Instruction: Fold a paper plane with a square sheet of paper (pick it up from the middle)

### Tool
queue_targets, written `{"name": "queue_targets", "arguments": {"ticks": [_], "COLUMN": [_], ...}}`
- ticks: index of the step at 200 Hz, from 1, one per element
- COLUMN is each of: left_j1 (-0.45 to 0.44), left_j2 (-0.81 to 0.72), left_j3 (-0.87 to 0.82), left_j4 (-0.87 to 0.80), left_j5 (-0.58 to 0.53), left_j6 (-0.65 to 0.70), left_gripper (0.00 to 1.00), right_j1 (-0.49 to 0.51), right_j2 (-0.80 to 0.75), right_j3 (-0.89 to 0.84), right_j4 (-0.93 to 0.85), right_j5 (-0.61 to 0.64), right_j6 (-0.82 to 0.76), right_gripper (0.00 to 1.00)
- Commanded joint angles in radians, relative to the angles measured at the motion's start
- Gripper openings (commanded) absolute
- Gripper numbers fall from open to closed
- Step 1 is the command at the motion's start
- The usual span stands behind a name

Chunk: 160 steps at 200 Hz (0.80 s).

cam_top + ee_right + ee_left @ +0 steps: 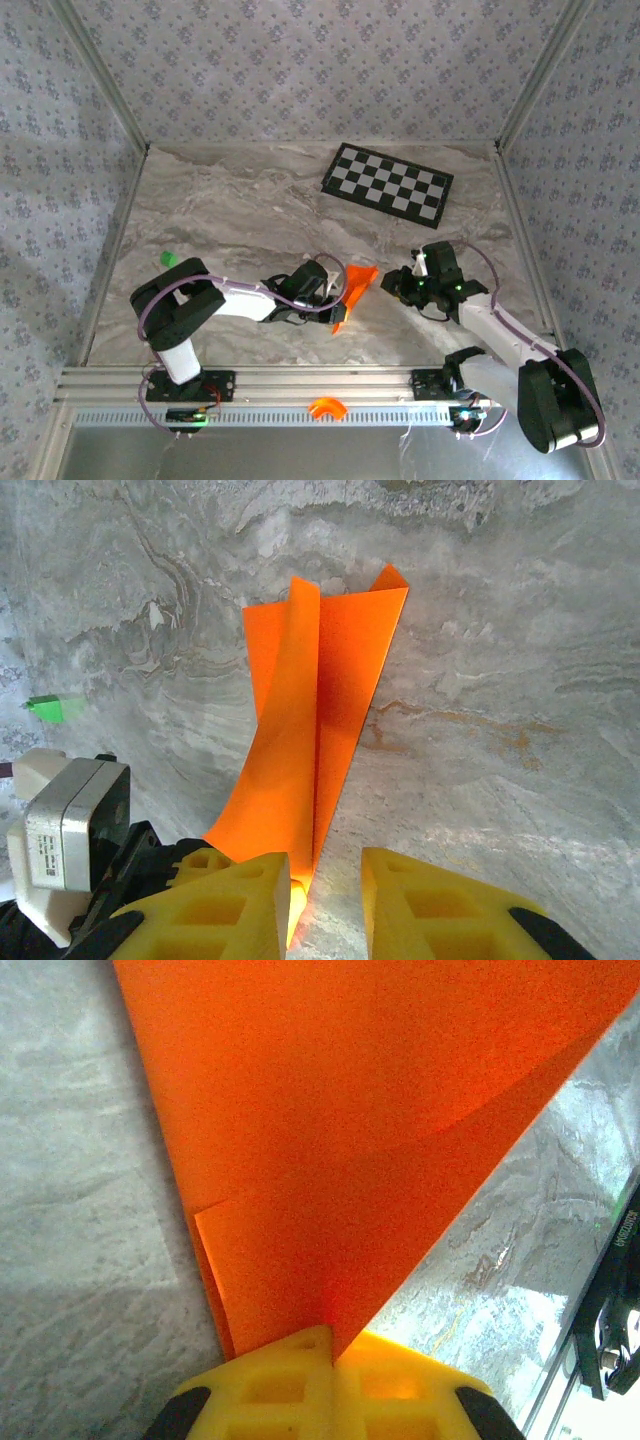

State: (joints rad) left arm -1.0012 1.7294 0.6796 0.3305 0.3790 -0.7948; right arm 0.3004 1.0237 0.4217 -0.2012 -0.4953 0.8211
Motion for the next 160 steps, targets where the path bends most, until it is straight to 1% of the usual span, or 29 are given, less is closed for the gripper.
{"name": "queue_targets", "arguments": {"ticks": [1, 122, 160], "left_j1": [0.003, 0.005, 0.006], "left_j2": [0.027, 0.042, 0.053], "left_j3": [0.001, -0.005, -0.003], "left_j4": [-0.047, -0.001, 0.017], "left_j5": [0.018, 0.044, 0.063], "left_j6": [0.012, -0.012, -0.019], "left_gripper": [0.0, 0.0, 0.0], "right_j1": [-0.006, -0.016, -0.024], "right_j2": [-0.006, 0.02, 0.022], "right_j3": [0.032, 0.038, 0.039], "right_j4": [0.002, 0.0, -0.016], "right_j5": [-0.024, -0.038, -0.024], "right_j6": [-0.019, -0.019, -0.019], "right_gripper": [0.27, 0.27, 0.27]}}
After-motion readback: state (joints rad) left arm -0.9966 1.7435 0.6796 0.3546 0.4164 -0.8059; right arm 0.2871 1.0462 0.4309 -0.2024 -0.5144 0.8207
